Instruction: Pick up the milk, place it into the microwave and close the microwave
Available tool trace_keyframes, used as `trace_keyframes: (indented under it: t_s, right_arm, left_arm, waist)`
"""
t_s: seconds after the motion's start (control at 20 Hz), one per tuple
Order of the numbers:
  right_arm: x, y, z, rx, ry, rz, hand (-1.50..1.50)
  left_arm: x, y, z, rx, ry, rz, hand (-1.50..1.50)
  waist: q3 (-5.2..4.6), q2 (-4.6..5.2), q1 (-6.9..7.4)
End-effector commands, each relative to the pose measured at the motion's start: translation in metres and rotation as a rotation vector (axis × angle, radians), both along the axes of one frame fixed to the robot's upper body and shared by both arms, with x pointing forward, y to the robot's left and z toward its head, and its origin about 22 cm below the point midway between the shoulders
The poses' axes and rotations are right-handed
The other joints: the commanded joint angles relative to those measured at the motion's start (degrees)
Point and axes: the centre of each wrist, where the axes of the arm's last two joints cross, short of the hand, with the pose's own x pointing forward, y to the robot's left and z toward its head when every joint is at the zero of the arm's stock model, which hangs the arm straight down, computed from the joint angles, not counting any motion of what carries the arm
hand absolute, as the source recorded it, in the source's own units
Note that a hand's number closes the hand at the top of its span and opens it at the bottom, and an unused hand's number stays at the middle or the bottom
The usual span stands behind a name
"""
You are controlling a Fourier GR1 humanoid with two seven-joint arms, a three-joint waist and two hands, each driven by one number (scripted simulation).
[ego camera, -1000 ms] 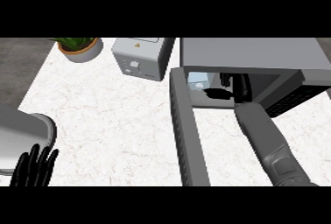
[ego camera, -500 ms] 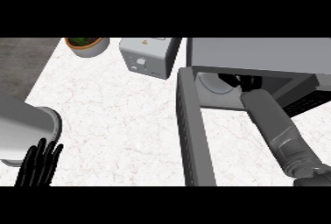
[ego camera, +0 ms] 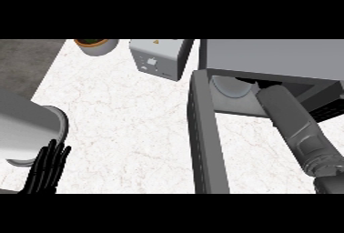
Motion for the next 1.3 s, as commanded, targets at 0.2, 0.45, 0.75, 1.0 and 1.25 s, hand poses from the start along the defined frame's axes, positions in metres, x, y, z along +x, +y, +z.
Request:
trace_keyframes:
  t_s: [0.2, 0.45, 0.75, 1.0, 1.25]
  right_arm:
    - [0.001, 0.005, -0.001, -0.027, 0.064, 0.033, -1.50]
    - [0.000, 0.014, -0.003, 0.052, 0.075, 0.146, -1.50]
    - [-0.005, 0.007, -0.011, 0.177, 0.043, 0.238, -1.50]
    - [-0.014, 0.018, -0.028, 0.271, 0.052, 0.261, -1.50]
    - [-0.033, -0.004, -0.055, 0.362, 0.070, 0.273, -1.50]
  left_arm:
    - [0.002, -0.003, -0.004, 0.023, 0.018, -0.032, -1.50]
    - [0.008, -0.010, -0.003, 0.015, -0.001, -0.042, -1.50]
    - [0.000, -0.020, -0.005, -0.024, -0.017, -0.068, -1.50]
    - [0.012, -0.020, -0.009, -0.021, -0.016, -0.068, -1.50]
    - [0.012, -0.028, -0.003, -0.010, -0.027, -0.092, -1.50]
  waist:
    - [0.05, 0.40, 0.94]
    - [0.14, 0.39, 0.47]
    - [0.14, -0.31, -0.65]
    - [0.07, -0.43, -1.48]
    - [0.04, -1.05, -2.71]
